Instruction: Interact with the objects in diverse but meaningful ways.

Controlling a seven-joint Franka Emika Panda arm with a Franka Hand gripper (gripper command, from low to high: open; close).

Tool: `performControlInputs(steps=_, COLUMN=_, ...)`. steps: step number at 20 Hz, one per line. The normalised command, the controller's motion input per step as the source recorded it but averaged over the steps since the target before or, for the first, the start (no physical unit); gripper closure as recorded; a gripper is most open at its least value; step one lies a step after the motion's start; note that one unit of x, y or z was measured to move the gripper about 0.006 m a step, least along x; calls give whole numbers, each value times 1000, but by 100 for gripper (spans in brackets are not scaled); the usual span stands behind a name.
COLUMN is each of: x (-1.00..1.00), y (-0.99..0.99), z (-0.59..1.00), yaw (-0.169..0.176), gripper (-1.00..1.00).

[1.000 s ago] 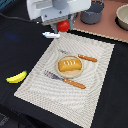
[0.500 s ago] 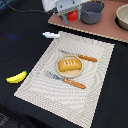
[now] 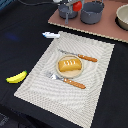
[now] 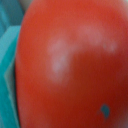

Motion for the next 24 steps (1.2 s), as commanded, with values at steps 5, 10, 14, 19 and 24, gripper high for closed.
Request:
performControlInputs(steps=5, x=-358, y=847, z=0, yaw=0, gripper=100)
performControlInputs(steps=10, x=-389, y=463, z=-6, yaw=11, gripper=100)
performControlInputs(steps=14, x=-175, y=157, z=-146, yaw=3, gripper=100)
performControlInputs(steps=19, x=0, y=93, z=-182, yaw=0, gripper=100)
performControlInputs(steps=24, x=-4, y=261, z=-171, yaw=0, gripper=-100)
